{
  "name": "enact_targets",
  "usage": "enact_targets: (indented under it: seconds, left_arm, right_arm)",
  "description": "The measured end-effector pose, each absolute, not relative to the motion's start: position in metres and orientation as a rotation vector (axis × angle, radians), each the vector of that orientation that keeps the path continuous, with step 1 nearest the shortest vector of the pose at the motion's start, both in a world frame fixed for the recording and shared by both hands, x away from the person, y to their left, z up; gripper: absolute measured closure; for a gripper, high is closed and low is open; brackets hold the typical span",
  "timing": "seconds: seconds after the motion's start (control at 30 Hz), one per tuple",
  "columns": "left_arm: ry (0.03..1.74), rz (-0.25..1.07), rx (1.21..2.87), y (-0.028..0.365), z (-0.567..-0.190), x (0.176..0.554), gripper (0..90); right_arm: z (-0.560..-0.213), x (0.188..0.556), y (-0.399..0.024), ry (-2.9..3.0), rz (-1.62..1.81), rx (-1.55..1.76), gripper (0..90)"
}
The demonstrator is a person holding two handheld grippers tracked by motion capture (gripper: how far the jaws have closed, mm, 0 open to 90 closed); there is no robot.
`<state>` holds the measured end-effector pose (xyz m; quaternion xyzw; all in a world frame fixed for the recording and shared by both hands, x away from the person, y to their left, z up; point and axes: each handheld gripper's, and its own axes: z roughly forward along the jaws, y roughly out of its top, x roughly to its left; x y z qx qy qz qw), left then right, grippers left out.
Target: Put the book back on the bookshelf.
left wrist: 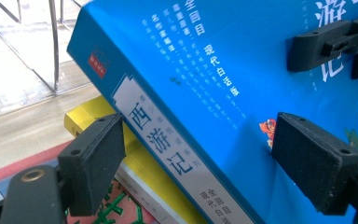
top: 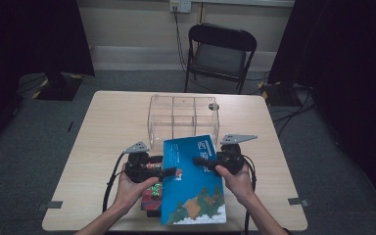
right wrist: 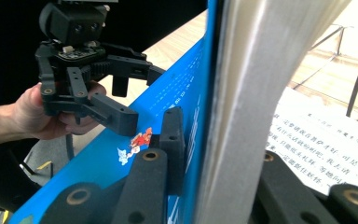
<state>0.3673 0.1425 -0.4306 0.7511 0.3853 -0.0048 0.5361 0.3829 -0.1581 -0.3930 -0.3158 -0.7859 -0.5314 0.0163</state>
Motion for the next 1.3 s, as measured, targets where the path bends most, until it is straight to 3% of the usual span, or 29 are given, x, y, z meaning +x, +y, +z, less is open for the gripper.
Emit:
enact_targets:
  seconds: [0.07,0.37,0.83,1.3]
  left_arm:
    - [0.912,-0.087,1.770,0.144,-0.432,0.369,19.0]
    - [0.925,-0.100,1.811,0.140,-0.422,0.367,19.9]
    - [0.882,-0.275,1.747,0.137,-0.421,0.383,28.3]
    - [0.830,-0.258,1.721,0.146,-0.407,0.372,36.4]
  right_arm:
    - [-0.391,0.381,-0.159,-2.427,-1.670,-0.973,76.8]
    - [-0.385,0.377,-0.158,-2.436,-1.686,-0.923,77.0]
    - [-0.372,0.375,-0.160,-2.499,-1.658,-0.880,77.4]
    - [-0.348,0.364,-0.152,-2.598,-1.616,-0.829,78.3]
